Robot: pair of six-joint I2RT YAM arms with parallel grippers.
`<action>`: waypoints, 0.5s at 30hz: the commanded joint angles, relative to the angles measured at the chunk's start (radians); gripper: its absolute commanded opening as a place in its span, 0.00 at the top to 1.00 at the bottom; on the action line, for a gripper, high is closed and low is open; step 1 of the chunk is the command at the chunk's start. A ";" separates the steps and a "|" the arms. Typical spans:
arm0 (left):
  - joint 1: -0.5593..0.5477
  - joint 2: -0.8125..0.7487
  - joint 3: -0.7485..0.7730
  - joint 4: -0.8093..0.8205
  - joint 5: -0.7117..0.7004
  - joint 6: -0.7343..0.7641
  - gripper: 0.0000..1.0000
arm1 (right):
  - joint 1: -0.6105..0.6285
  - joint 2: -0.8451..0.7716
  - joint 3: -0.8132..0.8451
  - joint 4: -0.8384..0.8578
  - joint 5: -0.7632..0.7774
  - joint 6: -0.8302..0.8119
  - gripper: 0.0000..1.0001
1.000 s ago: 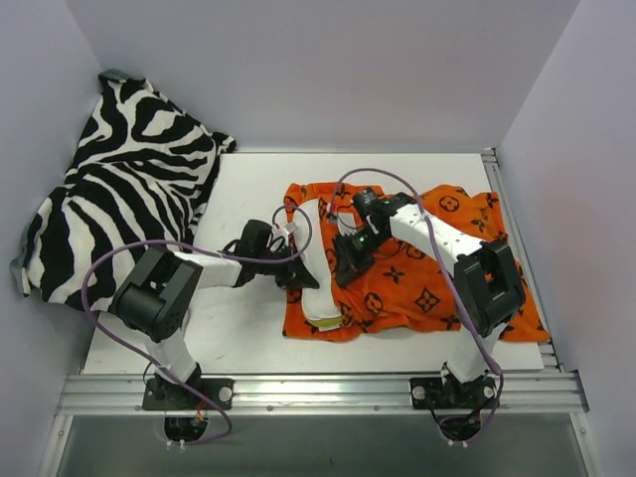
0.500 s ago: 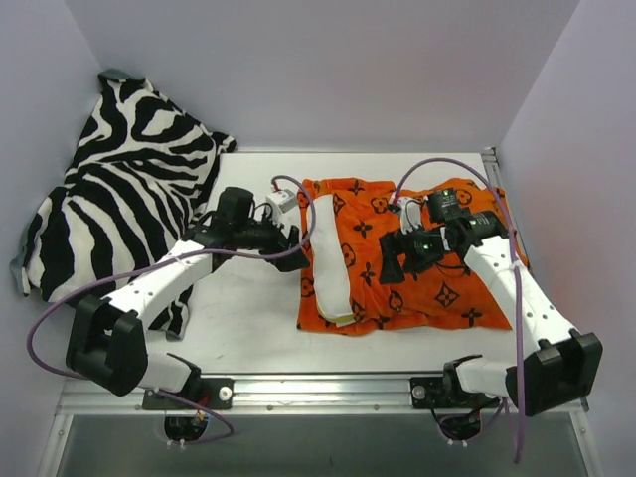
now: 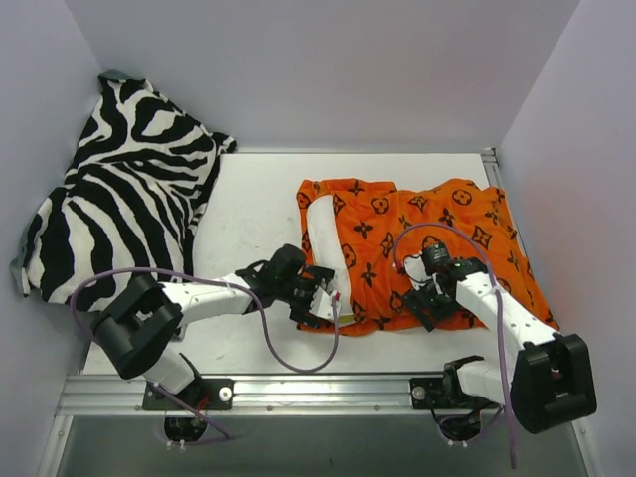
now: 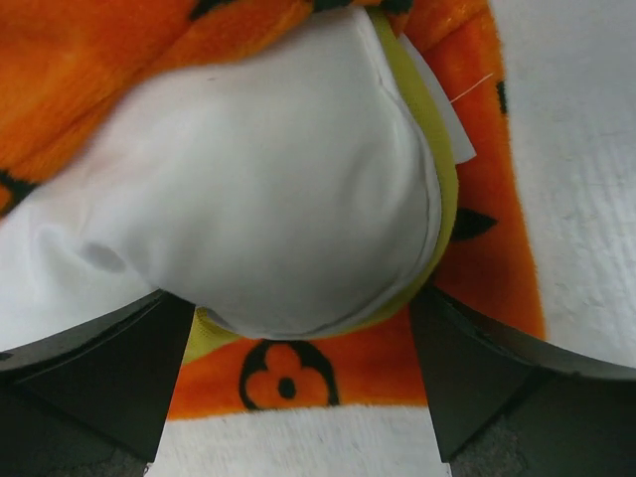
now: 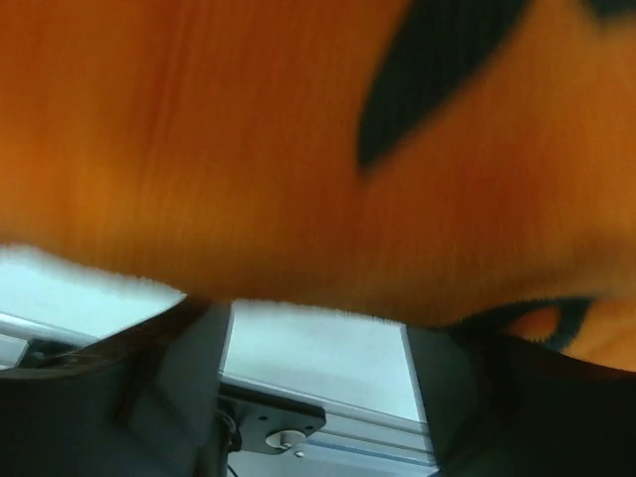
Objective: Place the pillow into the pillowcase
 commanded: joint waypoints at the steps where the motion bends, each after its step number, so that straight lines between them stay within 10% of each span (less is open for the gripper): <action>1: -0.042 0.083 0.014 0.261 -0.007 0.198 0.04 | -0.006 0.106 0.045 0.174 0.009 0.007 0.37; 5: -0.066 0.143 0.063 0.255 -0.001 0.161 0.29 | -0.003 0.161 0.237 0.119 -0.183 0.053 0.96; 6: -0.066 0.123 0.087 0.224 0.036 0.111 0.51 | -0.001 0.136 0.286 0.100 -0.225 0.074 1.00; 11: -0.044 0.042 0.427 0.003 0.266 -0.452 0.93 | 0.042 0.023 0.661 -0.033 -0.477 0.235 1.00; 15: 0.040 -0.013 0.507 0.227 0.425 -1.102 1.00 | 0.068 0.020 0.954 -0.150 -0.516 0.332 1.00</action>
